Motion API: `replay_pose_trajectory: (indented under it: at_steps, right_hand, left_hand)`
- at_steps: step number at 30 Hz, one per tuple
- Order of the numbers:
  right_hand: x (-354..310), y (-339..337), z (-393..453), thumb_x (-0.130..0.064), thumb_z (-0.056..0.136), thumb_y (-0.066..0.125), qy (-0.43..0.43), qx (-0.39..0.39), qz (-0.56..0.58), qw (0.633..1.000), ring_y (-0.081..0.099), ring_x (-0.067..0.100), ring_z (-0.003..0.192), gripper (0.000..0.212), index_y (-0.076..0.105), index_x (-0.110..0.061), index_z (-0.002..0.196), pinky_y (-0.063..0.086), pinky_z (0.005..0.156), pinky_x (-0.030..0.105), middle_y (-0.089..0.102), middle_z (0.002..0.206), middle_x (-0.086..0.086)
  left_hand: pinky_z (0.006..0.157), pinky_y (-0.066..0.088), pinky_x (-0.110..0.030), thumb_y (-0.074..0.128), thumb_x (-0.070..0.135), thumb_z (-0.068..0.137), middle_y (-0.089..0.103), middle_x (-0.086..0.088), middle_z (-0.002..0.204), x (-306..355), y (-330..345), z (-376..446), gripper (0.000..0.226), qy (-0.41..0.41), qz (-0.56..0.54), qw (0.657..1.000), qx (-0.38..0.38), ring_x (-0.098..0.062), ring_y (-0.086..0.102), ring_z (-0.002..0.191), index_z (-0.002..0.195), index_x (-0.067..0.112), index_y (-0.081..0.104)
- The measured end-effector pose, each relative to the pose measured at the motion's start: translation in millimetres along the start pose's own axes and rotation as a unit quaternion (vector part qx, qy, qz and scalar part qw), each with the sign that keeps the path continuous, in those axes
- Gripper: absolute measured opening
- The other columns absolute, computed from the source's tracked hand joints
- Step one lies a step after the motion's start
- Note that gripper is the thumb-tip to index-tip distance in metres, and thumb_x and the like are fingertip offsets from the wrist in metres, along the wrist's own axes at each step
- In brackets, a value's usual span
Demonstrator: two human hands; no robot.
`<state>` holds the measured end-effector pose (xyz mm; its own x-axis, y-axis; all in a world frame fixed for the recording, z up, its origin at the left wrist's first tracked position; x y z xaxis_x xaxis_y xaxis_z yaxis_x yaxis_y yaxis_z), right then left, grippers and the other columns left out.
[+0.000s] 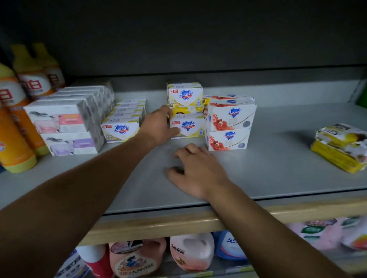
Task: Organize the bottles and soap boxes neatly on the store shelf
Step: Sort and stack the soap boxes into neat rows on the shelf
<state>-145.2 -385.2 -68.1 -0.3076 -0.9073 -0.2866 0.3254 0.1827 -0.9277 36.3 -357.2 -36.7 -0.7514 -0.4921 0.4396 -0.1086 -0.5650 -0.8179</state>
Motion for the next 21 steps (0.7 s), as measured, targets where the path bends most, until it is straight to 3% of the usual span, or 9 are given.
replay_pose_trajectory:
  at_steps: [3, 6, 9, 12, 14, 16, 19, 21]
  right_hand:
    - [1, -1, 0, -0.056, 0.086, 0.045, 0.004, 0.0, 0.002, 1.0, 0.043, 0.026, 0.121, 0.051, 0.055, -0.025, 0.125, 0.035, 0.104, 0.037, 0.051, 0.124, 0.0]
    - [1, 0, 0, -0.057, 0.085, 0.048, 0.006, 0.005, 0.006, 1.0, 0.045, 0.026, 0.12, 0.05, 0.057, -0.024, 0.122, 0.037, 0.103, 0.036, 0.052, 0.123, -0.001]
    - [2, 0, 1, -0.06, 0.082, 0.055, 0.011, 0.02, 0.02, 1.0, 0.046, 0.024, 0.121, 0.057, 0.057, -0.022, 0.124, 0.039, 0.103, 0.034, 0.054, 0.123, 0.0]
    - [1, -10, 0, -0.053, 0.075, 0.068, 0.027, 0.083, 0.147, 0.985, 0.042, 0.018, 0.129, 0.071, 0.044, -0.026, 0.137, 0.038, 0.105, 0.031, 0.047, 0.135, -0.001]
    - [-5, -16, -2, -0.041, 0.072, 0.075, -0.017, 0.126, 0.199, 0.972, 0.035, 0.014, 0.134, 0.084, 0.033, -0.029, 0.143, 0.034, 0.108, 0.029, 0.039, 0.143, -0.004]
    - [-18, -14, -1, -0.029, 0.071, 0.078, -0.106, 0.12, 0.177, 0.971, 0.029, 0.01, 0.137, 0.091, 0.029, -0.029, 0.147, 0.029, 0.11, 0.024, 0.029, 0.148, -0.006]
    - [-42, -9, 8, -0.012, 0.078, 0.073, -0.179, 0.098, 0.161, 0.966, 0.029, 0.006, 0.137, 0.078, 0.037, -0.028, 0.145, 0.028, 0.104, 0.013, 0.025, 0.15, -0.005]
    - [-56, -8, 15, -0.006, 0.079, 0.072, -0.203, 0.108, 0.186, 0.955, 0.036, 0.003, 0.132, 0.068, 0.047, -0.023, 0.14, 0.027, 0.101, 0.007, 0.035, 0.145, -0.003]
  left_hand:
    - [0.054, 0.024, -0.016, 0.078, 0.032, 0.079, 0.059, 0.006, 0.088, 5, -4, -4, 0.043, -0.005, -0.03, 0.999, -0.011, -0.013, 0.052, 0.079, 0.102, 0.02, 0.043]
    - [0.058, 0.036, -0.023, 0.077, 0.028, 0.08, 0.056, 0.008, 0.073, 6, -16, -15, 0.039, 0.01, -0.078, 0.997, 0.018, -0.019, 0.059, 0.078, 0.1, 0.019, 0.045]
    - [0.06, 0.04, -0.015, 0.078, 0.028, 0.078, 0.061, 0.01, 0.074, -1, -40, -42, 0.035, 0.007, -0.129, 0.988, 0.079, -0.014, 0.061, 0.075, 0.097, 0.023, 0.05]
    - [0.062, 0.053, -0.026, 0.079, 0.024, 0.079, 0.067, 0.004, 0.082, -18, -66, -77, 0.03, -0.037, -0.234, 0.968, 0.083, -0.014, 0.067, 0.071, 0.096, 0.023, 0.054]
    - [0.064, 0.058, -0.037, 0.077, 0.018, 0.083, 0.069, -0.008, 0.084, -29, -80, -98, 0.023, -0.082, -0.335, 0.937, 0.056, -0.021, 0.067, 0.07, 0.095, 0.016, 0.057]
    - [0.063, 0.058, -0.038, 0.074, 0.018, 0.086, 0.07, -0.017, 0.087, -39, -92, -117, 0.017, -0.127, -0.418, 0.899, 0.03, -0.024, 0.066, 0.071, 0.092, 0.013, 0.059]
    - [0.061, 0.06, -0.033, 0.066, 0.024, 0.092, 0.075, -0.01, 0.092, -52, -104, -137, 0.014, -0.194, -0.522, 0.83, -0.023, -0.023, 0.072, 0.078, 0.092, 0.01, 0.067]
    - [0.06, 0.06, -0.033, 0.059, 0.028, 0.095, 0.076, -0.008, 0.095, -63, -110, -144, 0.021, -0.234, -0.562, 0.792, -0.048, -0.022, 0.073, 0.08, 0.097, 0.01, 0.071]
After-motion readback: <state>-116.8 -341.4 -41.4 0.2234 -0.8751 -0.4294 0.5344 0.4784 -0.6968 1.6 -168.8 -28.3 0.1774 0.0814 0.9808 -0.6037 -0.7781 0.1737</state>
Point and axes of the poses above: each hand's wrist, its own z-axis towards the middle knuckle, its own y-axis out of the palm, x = y × z, the point moved 1 cm from there along z, towards the middle knuckle
